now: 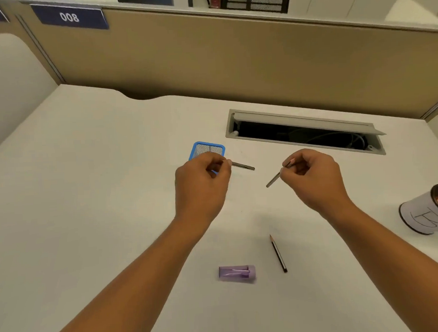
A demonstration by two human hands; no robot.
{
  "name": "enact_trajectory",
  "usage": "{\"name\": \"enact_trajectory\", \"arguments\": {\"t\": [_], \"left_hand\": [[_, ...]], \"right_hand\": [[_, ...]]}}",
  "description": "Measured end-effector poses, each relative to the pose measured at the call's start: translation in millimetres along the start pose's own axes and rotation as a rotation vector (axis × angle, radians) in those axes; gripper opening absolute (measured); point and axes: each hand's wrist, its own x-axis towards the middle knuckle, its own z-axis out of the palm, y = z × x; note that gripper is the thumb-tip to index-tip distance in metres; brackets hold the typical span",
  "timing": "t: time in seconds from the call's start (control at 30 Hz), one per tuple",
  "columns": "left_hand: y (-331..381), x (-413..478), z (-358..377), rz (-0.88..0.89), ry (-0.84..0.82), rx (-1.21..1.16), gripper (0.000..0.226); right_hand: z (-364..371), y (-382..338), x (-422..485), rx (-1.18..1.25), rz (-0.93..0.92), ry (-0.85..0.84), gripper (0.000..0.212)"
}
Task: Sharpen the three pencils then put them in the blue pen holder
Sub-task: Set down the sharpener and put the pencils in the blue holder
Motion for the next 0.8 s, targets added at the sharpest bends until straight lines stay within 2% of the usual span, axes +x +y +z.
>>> {"name": "enact_trajectory", "arguments": {"t": [0.1, 0.3, 0.43, 0.63, 0.8], "left_hand": [[-6.6, 11.6, -26.6, 0.026, 0.136, -0.016, 0.010], [-32.8, 27.2, -41.0, 0.024, 0.249, 0.070, 0.016], [-42.9, 32.2, -31.6, 0.039, 0.207, 0.115, 0.016], [-50.0, 40.0, -9.1, 0.053, 0.070, 0.352, 0.022], [-58.9, 42.5, -1.9, 0.062, 0.002, 0.425, 0.027]], "right_hand": [[12.8, -25.0, 9.4, 0.066, -0.101, -0.007, 0.011], [51.5, -48.0, 20.3, 0.119, -0.189, -0.031, 0.014], [77.8, -49.1, 26.6, -0.033, -0.264, -0.073, 0.017], [104.7, -42.5, 36.8, -0.246, -0.269, -0.121, 0.014], [114.5, -41.9, 42.1, -0.393, -0.303, -0.168, 0.017]]}}
